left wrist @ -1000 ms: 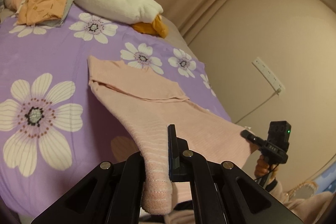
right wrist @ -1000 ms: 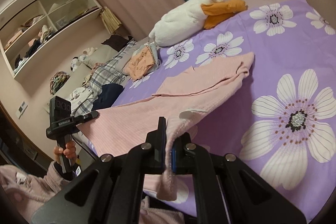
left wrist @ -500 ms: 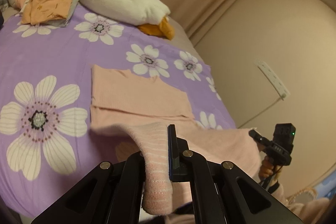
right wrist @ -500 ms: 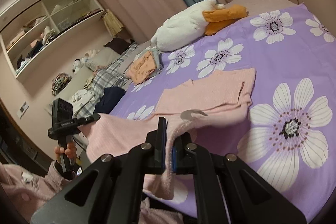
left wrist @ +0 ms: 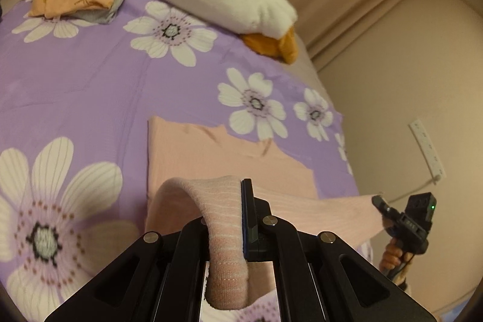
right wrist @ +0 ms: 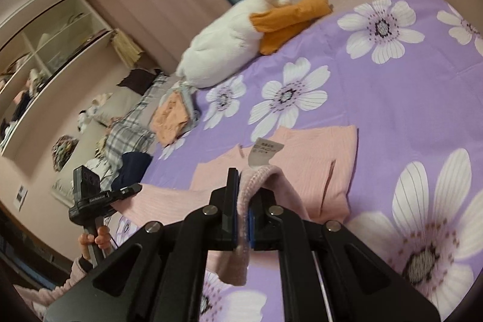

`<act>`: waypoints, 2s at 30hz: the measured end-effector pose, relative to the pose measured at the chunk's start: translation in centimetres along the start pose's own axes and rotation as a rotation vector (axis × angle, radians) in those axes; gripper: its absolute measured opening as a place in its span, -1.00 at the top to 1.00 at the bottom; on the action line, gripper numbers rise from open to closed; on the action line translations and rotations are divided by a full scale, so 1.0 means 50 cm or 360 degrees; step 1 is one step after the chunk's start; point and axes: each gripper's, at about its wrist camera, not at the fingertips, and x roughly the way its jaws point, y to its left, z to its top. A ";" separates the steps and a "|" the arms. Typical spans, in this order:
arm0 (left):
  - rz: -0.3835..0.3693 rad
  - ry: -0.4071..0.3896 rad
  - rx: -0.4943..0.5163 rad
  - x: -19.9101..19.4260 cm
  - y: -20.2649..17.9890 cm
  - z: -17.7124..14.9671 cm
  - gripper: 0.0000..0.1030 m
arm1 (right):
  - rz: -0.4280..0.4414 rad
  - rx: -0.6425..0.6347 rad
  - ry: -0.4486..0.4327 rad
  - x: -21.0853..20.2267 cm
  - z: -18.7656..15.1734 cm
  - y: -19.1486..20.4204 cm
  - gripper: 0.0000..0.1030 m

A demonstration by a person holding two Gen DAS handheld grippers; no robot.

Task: Fold small clothes
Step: 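Lift the hem with both tools and fold it toward the collar, then open both tools to release the folded hem onto the shirt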

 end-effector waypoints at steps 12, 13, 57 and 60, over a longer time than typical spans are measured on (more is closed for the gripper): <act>0.0126 0.0207 -0.0235 0.175 0.099 0.073 1.00 | -0.0155 0.0208 0.0183 0.177 0.070 -0.124 0.84; 0.0134 0.0228 -0.0257 0.188 0.107 0.074 1.00 | -0.0165 0.0227 0.0195 0.188 0.071 -0.133 0.84; 0.0199 0.0245 -0.0326 0.198 0.153 0.112 -0.25 | -0.0196 0.0462 0.0154 0.195 0.112 -0.202 0.05; 0.0237 0.0266 -0.0175 0.187 0.122 0.071 -0.25 | -0.0234 0.0351 0.0160 0.164 0.077 -0.180 0.12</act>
